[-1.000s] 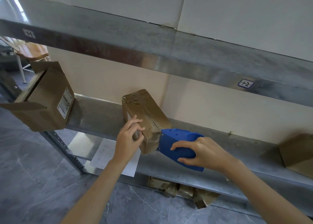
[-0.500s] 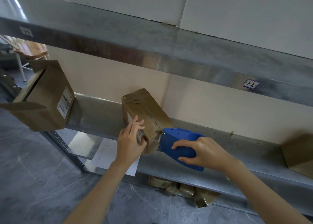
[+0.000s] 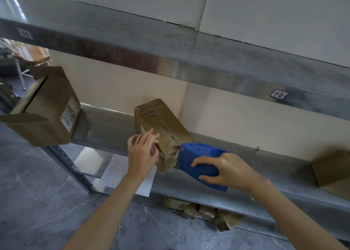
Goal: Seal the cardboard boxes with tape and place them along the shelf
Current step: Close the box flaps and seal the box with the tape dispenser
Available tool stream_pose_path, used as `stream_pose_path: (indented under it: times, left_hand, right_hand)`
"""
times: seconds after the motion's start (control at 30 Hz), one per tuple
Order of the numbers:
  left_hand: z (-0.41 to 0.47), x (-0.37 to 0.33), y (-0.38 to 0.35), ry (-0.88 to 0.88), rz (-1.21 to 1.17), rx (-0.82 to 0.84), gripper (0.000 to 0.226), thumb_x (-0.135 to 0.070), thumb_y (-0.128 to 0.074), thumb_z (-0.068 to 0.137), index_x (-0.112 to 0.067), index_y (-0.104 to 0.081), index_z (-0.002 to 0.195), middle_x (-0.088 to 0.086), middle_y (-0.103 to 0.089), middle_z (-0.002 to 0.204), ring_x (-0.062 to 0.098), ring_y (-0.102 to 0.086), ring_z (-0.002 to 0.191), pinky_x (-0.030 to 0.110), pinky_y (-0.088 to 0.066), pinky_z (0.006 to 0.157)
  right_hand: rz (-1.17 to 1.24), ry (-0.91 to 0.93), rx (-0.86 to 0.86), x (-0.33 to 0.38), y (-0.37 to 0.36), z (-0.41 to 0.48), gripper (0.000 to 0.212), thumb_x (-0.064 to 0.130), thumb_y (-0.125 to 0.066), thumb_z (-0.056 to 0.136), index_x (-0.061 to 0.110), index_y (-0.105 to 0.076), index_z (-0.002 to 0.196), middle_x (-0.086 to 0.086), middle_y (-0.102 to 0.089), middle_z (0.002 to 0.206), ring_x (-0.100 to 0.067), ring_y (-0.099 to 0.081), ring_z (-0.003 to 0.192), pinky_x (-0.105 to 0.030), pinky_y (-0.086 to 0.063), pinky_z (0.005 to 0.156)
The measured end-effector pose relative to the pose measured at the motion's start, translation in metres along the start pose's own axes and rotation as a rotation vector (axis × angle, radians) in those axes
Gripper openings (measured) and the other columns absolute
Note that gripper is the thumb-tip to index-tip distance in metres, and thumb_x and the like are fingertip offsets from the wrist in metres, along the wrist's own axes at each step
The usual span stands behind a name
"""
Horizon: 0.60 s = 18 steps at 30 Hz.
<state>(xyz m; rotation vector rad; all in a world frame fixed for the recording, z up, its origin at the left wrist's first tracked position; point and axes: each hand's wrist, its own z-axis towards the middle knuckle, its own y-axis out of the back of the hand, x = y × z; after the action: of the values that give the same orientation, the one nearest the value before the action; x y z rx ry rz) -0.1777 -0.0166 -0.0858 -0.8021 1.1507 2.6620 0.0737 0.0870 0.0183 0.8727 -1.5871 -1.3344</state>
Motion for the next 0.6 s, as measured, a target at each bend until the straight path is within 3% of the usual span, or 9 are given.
stream_pose_path:
  times: [0.1,0.2,0.43,0.6]
  left_hand:
    - [-0.004,0.000,-0.001,-0.001,0.004,0.055,0.045,-0.006,-0.085,0.067,-0.016,-0.054,0.100,0.002,-0.067,0.119,0.019,-0.054,0.129,0.053,-0.034,0.109]
    - [-0.003,0.000,0.001,-0.009,0.008,0.072,0.052,-0.007,-0.086,0.064,-0.019,-0.051,0.100,0.001,-0.067,0.118,0.019,-0.054,0.128,0.052,-0.033,0.110]
    - [0.002,-0.006,0.000,0.067,-0.007,-0.044,0.025,0.000,-0.078,0.076,-0.015,-0.063,0.090,0.003,-0.071,0.111,0.020,-0.065,0.110,0.047,-0.030,0.110]
    - [-0.010,-0.010,-0.002,0.090,-0.059,0.021,0.033,-0.009,-0.075,0.073,-0.013,-0.056,0.100,0.003,-0.063,0.126,0.020,-0.048,0.135,0.055,-0.025,0.117]
  right_hand:
    - [0.001,-0.009,0.002,0.000,0.000,0.001,0.036,0.058,-0.046,0.087,0.052,-0.045,0.123,0.021,-0.058,0.081,0.003,-0.042,0.048,-0.008,-0.031,0.057]
    - [0.000,-0.015,0.019,-0.001,0.000,0.001,0.038,0.059,-0.044,0.088,0.051,-0.044,0.125,0.015,-0.065,0.082,0.000,-0.043,0.048,-0.013,-0.037,0.058]
    - [-0.015,-0.017,0.038,0.000,0.002,0.000,0.037,0.056,-0.048,0.090,0.051,-0.044,0.126,0.016,-0.065,0.092,0.003,-0.044,0.053,-0.014,-0.040,0.064]
    - [-0.020,-0.014,0.032,0.000,0.002,-0.001,0.038,0.055,-0.051,0.090,0.052,-0.042,0.126,0.018,-0.065,0.100,0.004,-0.045,0.056,-0.006,-0.031,0.061]
